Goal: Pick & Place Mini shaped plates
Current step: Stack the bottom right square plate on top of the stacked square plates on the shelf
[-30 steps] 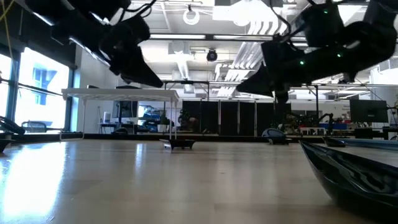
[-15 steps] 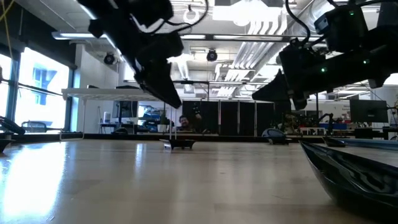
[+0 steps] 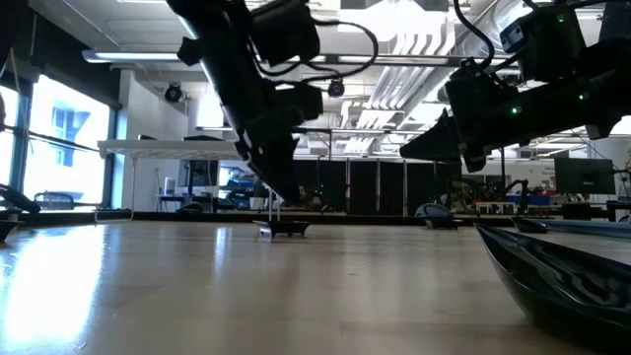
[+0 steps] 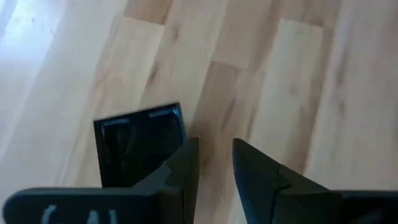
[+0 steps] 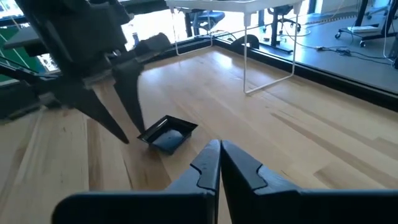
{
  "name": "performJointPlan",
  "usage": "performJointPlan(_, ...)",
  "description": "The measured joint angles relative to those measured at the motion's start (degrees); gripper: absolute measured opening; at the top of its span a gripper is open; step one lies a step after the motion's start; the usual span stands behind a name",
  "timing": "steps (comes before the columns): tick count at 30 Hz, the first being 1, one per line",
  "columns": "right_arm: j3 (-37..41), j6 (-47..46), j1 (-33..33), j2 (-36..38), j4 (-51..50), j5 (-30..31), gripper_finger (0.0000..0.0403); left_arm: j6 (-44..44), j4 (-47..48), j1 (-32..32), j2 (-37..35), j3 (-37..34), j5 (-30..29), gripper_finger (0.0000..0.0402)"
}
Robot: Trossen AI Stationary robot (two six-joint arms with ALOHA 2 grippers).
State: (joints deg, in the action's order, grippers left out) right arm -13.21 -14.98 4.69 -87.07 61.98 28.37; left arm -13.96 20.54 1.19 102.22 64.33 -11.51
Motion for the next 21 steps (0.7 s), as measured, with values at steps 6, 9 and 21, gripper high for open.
performJointPlan(6, 0.0, 0.04, -0.02, 0.0, 0.02, 0.05, 0.0002, -1.23, 0.4, -0.04, 1.01, -0.04, -1.07, 0.0092)
performJointPlan(9, 0.0, 0.04, -0.02, 0.0, 0.0, 0.3, 0.0005, -1.44, 0.18, -0.02, 1.88, -0.04, -1.8, 0.0092)
performJointPlan(21, 0.0, 0.04, -0.02, 0.0, 0.0, 0.43, 0.0002, -2.38, 0.47, -0.04, 5.09, -0.08, -3.81, 0.0072)
